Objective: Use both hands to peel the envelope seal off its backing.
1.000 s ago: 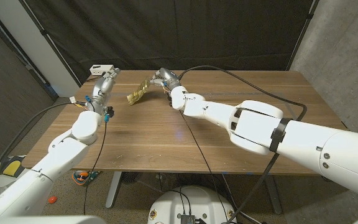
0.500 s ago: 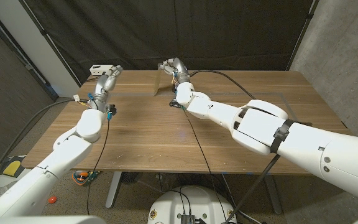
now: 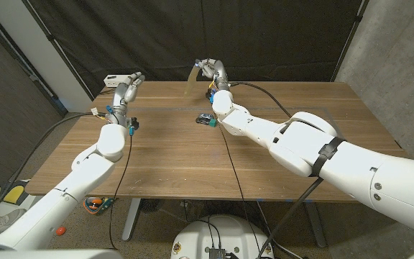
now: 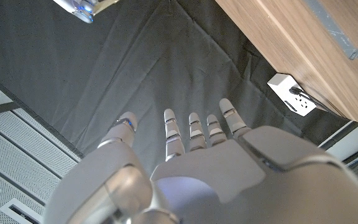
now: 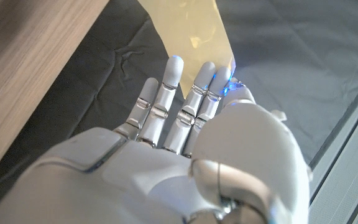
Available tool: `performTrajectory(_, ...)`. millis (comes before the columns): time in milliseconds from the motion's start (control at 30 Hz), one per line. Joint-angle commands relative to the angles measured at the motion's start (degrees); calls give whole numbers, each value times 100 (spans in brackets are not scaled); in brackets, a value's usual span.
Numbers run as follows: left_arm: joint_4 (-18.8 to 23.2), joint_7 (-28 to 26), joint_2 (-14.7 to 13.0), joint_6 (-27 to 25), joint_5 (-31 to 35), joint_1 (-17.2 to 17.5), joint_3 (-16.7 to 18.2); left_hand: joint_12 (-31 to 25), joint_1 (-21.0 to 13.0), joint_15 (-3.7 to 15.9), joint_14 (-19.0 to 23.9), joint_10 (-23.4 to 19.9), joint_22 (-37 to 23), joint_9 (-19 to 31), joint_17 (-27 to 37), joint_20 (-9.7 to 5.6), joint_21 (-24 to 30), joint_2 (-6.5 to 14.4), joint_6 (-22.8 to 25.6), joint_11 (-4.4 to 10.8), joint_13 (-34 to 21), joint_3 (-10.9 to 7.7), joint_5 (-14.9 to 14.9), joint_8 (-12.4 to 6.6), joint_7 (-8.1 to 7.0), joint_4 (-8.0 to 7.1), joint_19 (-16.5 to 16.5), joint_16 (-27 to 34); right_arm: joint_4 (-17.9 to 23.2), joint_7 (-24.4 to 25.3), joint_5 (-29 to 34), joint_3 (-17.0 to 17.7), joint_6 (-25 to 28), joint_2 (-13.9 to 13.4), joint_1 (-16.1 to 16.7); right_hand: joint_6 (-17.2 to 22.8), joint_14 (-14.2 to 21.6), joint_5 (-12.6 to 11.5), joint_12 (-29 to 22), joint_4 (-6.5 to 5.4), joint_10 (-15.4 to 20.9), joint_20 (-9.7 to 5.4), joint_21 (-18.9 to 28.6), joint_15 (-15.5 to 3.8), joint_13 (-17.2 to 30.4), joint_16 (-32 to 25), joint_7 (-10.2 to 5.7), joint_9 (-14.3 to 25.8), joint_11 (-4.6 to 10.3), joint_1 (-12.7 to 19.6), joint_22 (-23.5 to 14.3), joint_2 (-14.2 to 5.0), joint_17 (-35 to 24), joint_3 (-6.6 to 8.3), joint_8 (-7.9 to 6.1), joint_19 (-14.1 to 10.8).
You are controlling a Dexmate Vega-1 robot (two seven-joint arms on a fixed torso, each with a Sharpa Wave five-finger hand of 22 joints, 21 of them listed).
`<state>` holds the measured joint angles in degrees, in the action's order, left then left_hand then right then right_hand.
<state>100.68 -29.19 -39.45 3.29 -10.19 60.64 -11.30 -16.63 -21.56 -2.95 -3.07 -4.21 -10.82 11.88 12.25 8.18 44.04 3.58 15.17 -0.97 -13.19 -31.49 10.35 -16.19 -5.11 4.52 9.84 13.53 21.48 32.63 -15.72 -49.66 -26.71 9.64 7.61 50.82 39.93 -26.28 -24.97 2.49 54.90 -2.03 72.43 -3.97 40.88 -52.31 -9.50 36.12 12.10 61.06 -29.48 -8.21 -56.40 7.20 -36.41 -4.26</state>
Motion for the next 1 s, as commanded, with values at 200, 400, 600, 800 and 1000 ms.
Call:
performTrajectory(200, -156, 1, 220, 34, -18, -344, -188, -33, -144, 44, -4, -66, -19, 16, 35, -44, -34, -74, 106, 70, -48, 17, -10, -30, -54, 106, 871, 2, -103, -2081, -755, 1254, -1647, -249, 237, -203, 27, 25, -26, -147, -107, -402, 146, -920, 168, 49, 1, 259, 2, 203, 48, -246, -95, 155, -145, -66)
performTrajectory(400, -107, 41, 252, -13, -41, -424, -252, -43, -174, 50, 9, -77, -22, 17, 49, -59, -41, -122, 122, 79, -56, 35, -13, -31, -83, 140, 860, 2, -86, -3158, -1023, 1657, -2098, -370, 375, -259, -64, 54, -13, -205, -191, -470, 192, -922, 251, 178, -42, 280, 0, 173, 101, -228, -73, 194, -169, -92)
performTrajectory(600, -30, 85, 283, -63, -71, -487, -317, -49, -200, 42, 9, -79, -26, 20, 72, -50, -51, -143, 115, 67, -67, 53, -10, -18, -77, 154, 848, 1, -83, -4211, -1199, 1978, -2499, -514, 486, -371, -124, 88, 39, -315, -330, -656, 127, -930, 336, 350, -89, 294, 11, 101, 261, -224, -23, 252, -180, -187)
performTrajectory(800, 77, 122, 328, -127, -84, -571, -393, -54, -223, 35, 14, -83, -31, 26, 96, -33, -67, -147, 110, 71, -81, 75, -5, -3, -89, 156, 834, 6, -50, -4885, -1315, 2223, -2939, -598, 605, -393, -116, 113, 53, -362, -356, -722, 70, -931, 385, 412, -107, 287, 14, 79, 357, -210, -39, 291, -198, -184)
performTrajectory(1000, 220, 52, 333, -302, 118, -692, -522, -68, -293, 76, 52, -107, -29, 25, 86, -72, -64, -265, 148, 134, -84, 106, -6, -17, -170, 239, 790, 2, 31, -5327, -1314, 2337, -3520, -680, 741, -394, -115, 134, 63, -389, -368, -739, 29, -932, 421, 449, -118, 249, 14, 67, 426, -198, -65, 316, -198, -171)
